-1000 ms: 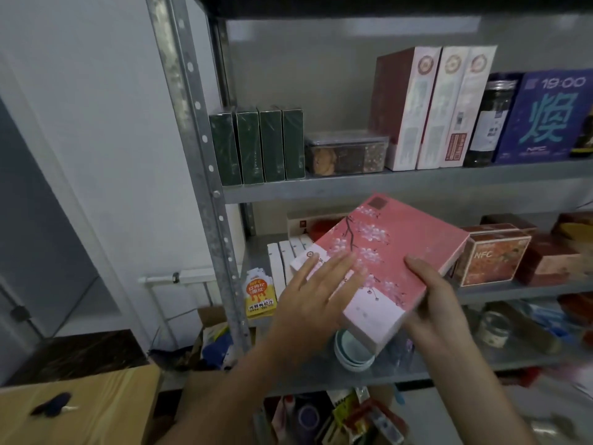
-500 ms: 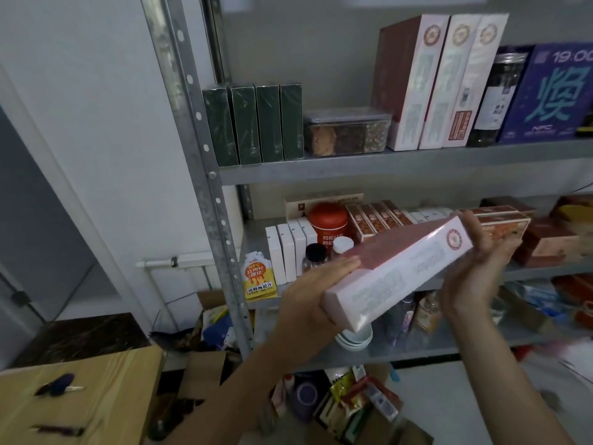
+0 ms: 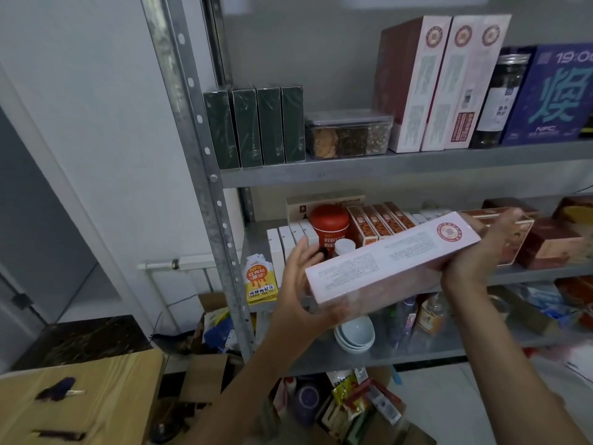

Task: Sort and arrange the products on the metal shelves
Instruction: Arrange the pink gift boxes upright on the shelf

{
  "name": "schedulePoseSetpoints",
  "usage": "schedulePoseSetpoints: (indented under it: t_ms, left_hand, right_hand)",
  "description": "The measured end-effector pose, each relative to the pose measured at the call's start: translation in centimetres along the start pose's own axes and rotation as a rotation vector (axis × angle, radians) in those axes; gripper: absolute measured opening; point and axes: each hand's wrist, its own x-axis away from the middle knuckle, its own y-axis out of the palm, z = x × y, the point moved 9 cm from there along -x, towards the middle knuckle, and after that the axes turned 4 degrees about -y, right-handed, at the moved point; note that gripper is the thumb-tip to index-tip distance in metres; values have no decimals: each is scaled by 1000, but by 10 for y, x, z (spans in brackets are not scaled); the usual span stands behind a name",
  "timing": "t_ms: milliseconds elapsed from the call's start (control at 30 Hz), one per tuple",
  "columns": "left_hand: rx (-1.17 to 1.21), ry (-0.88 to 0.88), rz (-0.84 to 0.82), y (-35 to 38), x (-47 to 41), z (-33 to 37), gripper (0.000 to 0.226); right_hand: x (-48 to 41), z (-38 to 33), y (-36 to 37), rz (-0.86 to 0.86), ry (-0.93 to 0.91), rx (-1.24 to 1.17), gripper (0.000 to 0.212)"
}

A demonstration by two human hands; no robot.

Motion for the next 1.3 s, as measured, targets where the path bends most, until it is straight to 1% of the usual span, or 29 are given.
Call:
schedulePoseSetpoints:
  t_ms: [33, 67, 100, 133, 167, 200, 267, 333, 400, 500, 533, 567, 600, 633, 700, 733, 767, 800, 933, 1033, 1067, 1133, 1167, 1200, 1267, 1300]
  left_hand:
    - [-100, 46, 68, -7, 1, 6, 97]
    - [-256, 113, 119, -11, 3, 13, 94]
    - [-444, 178, 139, -11, 3, 19, 91]
    - [-624, 217, 120, -4, 1, 22, 89]
    - [-765, 207, 76, 4, -3, 19, 91]
    - [-854, 154, 29, 11, -7, 13, 94]
    - [-938, 48, 12, 15, -14, 0, 93]
    - [-927, 40, 75, 10, -16, -5, 84]
    - [-845, 27, 107, 5, -14, -8, 81]
    - [-634, -88, 152, -4, -11, -19, 77]
    - [-537, -141, 184, -9, -9, -24, 76]
    - [-447, -184, 221, -14, -9, -29, 75]
    - [-372, -220, 253, -20, -9, -35, 75]
    - [-310, -249, 280, -24, -10, -39, 72]
    - [-207, -302, 323, -31, -13, -44, 60]
    - [-173, -331, 337, -33, -15, -47, 50]
    - [-142, -360, 347, -34, -17, -50, 39]
    - [-118, -387, 345, -34, -17, -53, 30]
    - [-44, -479, 315, -29, -15, -61, 14]
    - [9, -538, 274, -23, -12, -63, 20]
    - [8, -547, 241, -21, -13, -64, 33]
    - [-7, -562, 179, -16, -15, -66, 75]
    - [-52, -547, 167, -16, -17, -64, 84]
    - [-144, -505, 179, -19, -20, -58, 83]
    - [-385, -365, 277, -28, -23, -38, 63]
    - [-458, -286, 319, -28, -23, -26, 57]
  right_hand:
    - [1, -2, 2, -8, -25, 3, 85]
    - [2, -4, 5, -22, -51, 21, 83]
    - [4, -6, 9, -40, -82, 64, 79]
    - [6, -9, 15, -71, -121, 110, 75]
    - [9, -12, 22, -117, -167, 147, 72]
    - [11, -14, 29, -164, -209, 191, 70]
    - [15, -18, 41, -221, -266, 313, 69]
    - [17, -20, 47, -214, -293, 408, 65]
    - [16, -23, 47, -156, -303, 462, 60]
    - [12, -27, 31, -22, -311, 406, 34]
    - [13, -24, 22, 8, -279, 413, 33]
    - [15, -14, 13, 12, -200, 427, 38]
    - [20, 1, 5, -16, -73, 443, 47]
    - [30, 21, -1, -85, 85, 444, 58]
    - [62, 63, -1, -337, 409, 327, 73]
    - [81, 78, 3, -458, 550, 231, 74]
    - [95, 87, 7, -549, 639, 165, 73]
    - [104, 91, 10, -603, 677, 137, 74]
    - [104, 89, 12, -620, 669, 173, 74]
    - [98, 80, 11, -607, 607, 194, 78]
    - [98, 77, 10, -585, 590, 209, 78]
    - [100, 75, 7, -544, 568, 246, 72]
    - [100, 75, 6, -523, 550, 271, 66]
    - [100, 73, 4, -495, 527, 303, 59]
    - [98, 68, 1, -424, 445, 406, 46]
    - [96, 65, 0, -382, 384, 475, 44]
